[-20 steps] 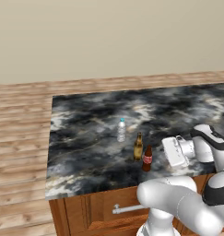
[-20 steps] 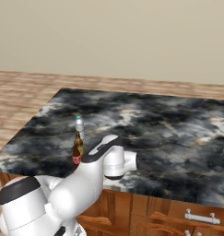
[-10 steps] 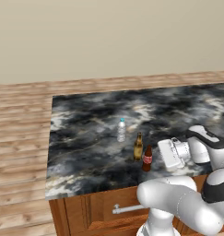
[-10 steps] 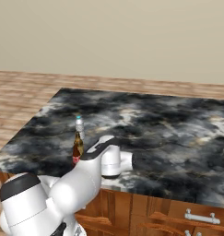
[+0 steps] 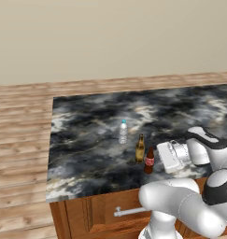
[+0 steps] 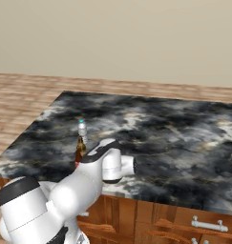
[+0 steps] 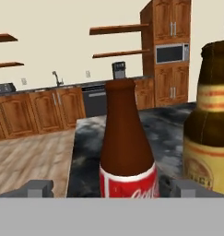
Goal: Pick the bottled drink, beer, bottled water from the counter and place them in the open cabinet.
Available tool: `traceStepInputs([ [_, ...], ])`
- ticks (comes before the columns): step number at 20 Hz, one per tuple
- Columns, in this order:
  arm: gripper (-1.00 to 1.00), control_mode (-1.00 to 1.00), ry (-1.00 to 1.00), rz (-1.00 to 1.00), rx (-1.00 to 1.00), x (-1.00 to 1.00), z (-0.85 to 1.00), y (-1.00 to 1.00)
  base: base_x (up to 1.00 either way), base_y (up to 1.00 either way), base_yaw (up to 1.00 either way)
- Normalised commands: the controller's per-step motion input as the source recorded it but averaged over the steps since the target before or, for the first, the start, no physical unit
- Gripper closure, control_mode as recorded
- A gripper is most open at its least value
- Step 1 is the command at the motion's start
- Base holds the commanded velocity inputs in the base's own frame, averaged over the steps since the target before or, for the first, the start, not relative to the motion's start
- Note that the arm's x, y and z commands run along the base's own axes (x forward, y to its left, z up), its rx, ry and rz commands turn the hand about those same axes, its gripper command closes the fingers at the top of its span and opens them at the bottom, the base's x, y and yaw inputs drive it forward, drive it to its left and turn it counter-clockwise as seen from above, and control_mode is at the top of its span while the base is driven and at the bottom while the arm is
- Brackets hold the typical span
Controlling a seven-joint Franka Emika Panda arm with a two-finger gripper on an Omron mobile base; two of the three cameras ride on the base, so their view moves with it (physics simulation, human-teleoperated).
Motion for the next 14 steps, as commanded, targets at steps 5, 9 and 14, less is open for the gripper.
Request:
traceStepInputs([
  [5,-1.0,-1.0,0.06,0.0,0.01,0.0,0.0,0.12,0.0,0.0,0.0],
  [9,-1.0,-1.0,0.03,0.0,0.0,0.01,0.0,0.13,0.0,0.0,0.0],
  [14,-1.0,-1.0,0.01,0.0,0.0,0.05,0.0,0.11,0.0,0.0,0.0],
])
